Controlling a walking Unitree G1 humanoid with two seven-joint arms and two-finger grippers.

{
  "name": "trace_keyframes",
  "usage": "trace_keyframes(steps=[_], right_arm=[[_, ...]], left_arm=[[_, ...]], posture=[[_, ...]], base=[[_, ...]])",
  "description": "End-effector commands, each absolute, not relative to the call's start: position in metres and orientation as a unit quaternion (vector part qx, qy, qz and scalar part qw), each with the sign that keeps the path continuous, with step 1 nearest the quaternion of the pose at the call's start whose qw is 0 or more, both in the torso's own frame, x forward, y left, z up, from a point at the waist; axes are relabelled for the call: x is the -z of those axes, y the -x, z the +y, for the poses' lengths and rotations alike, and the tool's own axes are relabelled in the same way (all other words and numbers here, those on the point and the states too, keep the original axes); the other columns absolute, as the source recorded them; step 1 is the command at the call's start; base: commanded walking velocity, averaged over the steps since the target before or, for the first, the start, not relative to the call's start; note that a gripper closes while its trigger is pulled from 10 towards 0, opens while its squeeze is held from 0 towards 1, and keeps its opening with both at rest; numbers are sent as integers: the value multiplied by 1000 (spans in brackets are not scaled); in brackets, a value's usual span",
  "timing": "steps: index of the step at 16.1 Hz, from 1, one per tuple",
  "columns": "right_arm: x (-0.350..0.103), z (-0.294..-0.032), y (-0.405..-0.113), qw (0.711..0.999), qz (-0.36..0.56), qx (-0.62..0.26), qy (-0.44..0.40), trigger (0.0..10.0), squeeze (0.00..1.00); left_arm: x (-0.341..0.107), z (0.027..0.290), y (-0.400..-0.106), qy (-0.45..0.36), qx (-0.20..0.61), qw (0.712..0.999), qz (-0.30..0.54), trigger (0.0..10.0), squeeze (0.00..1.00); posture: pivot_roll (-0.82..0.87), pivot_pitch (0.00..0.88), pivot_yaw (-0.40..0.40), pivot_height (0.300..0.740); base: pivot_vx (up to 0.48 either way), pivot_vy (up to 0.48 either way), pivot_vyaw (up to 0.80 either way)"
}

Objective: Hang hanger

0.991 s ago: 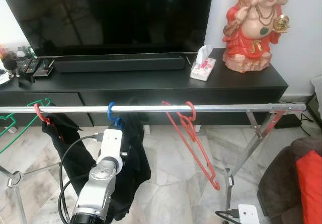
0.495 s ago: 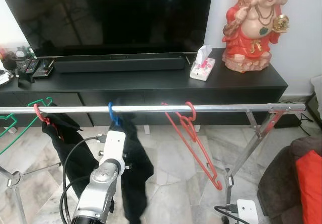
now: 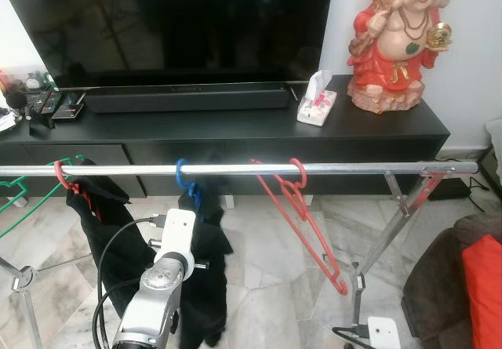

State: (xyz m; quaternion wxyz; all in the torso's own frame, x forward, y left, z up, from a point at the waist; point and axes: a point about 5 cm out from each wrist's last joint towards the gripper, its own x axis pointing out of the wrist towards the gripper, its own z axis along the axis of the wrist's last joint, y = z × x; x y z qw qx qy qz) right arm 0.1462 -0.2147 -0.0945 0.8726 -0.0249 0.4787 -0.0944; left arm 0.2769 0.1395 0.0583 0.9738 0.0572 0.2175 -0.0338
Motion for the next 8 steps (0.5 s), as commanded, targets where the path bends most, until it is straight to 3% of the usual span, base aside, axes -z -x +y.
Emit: trace_keyframes(steps=[1, 7, 8], right_arm=[[97, -212, -142, 869, 486, 93, 25, 10000, 0], [97, -216, -138, 867, 488, 94, 26, 10000, 0], [96, -219, -140, 869, 485, 95, 27, 10000, 0]], left_arm=[[-62, 141, -278, -65, 31, 976, 207, 0, 0], [-74, 155, -270, -161, 23, 979, 126, 0, 0], [-79, 158, -267, -164, 17, 981, 100, 4431, 0]], posture=[[-121, 0, 3, 740], [-117, 0, 7, 740], [-114, 0, 8, 740]], base=[[0, 0, 0], [0, 0, 0], [0, 0, 0]])
